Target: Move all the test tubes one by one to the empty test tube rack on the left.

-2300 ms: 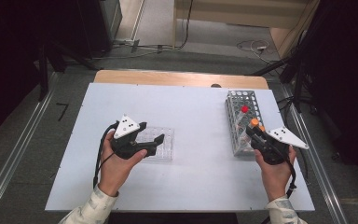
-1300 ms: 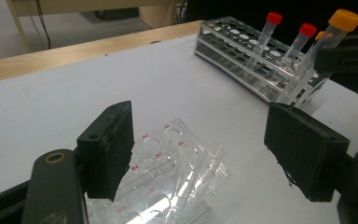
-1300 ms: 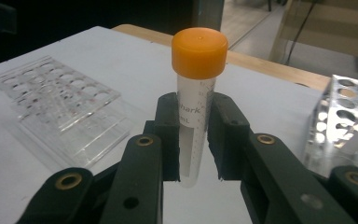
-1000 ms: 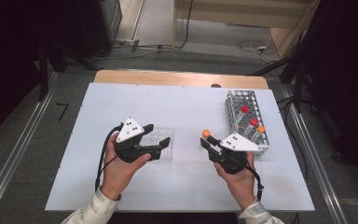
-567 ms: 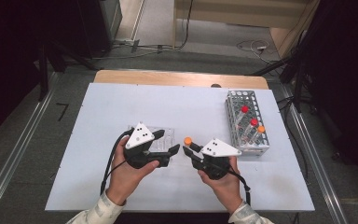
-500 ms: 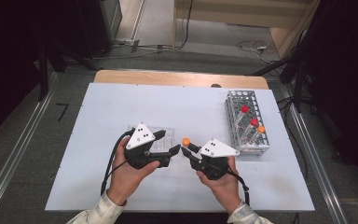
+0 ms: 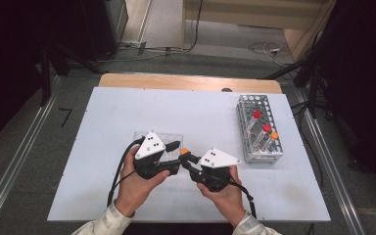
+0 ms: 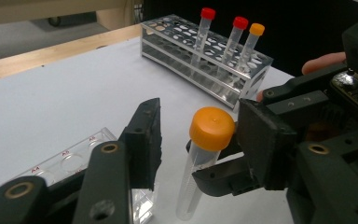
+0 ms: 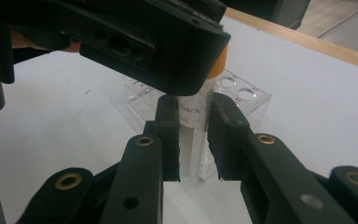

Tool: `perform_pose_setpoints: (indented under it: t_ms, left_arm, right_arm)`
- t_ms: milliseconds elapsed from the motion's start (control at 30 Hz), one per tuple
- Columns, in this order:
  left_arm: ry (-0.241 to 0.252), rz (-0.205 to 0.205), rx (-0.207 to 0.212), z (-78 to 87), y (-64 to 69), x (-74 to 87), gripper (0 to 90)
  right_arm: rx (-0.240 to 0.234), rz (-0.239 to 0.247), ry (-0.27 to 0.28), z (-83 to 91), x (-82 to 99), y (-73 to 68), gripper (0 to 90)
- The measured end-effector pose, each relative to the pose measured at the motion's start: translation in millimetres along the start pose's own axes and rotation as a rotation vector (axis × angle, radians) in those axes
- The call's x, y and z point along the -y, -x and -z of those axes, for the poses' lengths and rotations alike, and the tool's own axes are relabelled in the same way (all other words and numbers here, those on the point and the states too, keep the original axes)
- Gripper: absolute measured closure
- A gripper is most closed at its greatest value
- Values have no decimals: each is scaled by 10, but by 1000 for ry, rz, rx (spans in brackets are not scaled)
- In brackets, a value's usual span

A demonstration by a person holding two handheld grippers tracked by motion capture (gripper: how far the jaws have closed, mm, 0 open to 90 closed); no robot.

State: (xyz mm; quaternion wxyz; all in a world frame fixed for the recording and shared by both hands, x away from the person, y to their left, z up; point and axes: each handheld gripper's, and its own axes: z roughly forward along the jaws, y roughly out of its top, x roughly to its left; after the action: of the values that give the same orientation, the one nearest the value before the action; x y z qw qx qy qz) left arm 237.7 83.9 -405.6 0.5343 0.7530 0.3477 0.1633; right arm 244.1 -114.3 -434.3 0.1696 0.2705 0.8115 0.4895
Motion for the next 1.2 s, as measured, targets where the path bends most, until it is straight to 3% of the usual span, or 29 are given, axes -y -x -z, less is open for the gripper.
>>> perform_pose_setpoints:
  t_ms: [367, 633, 867, 1200]
  left_arm:
    - [-15, -17, 1, -13, 21, 11, 685]
    - [-15, -24, -1, -3, 23, 5, 707]
    - [-15, -22, 0, 23, 17, -12, 709]
    - [-6, -6, -16, 92, -24, -48, 709]
  right_arm:
    - [-3, -1, 4, -14, -23, -11, 722]
    - [-3, -5, 9, -9, -23, -15, 712]
    - [-8, -17, 35, 27, -32, 12, 502]
    - [-16, -25, 29, 88, 11, 45, 300]
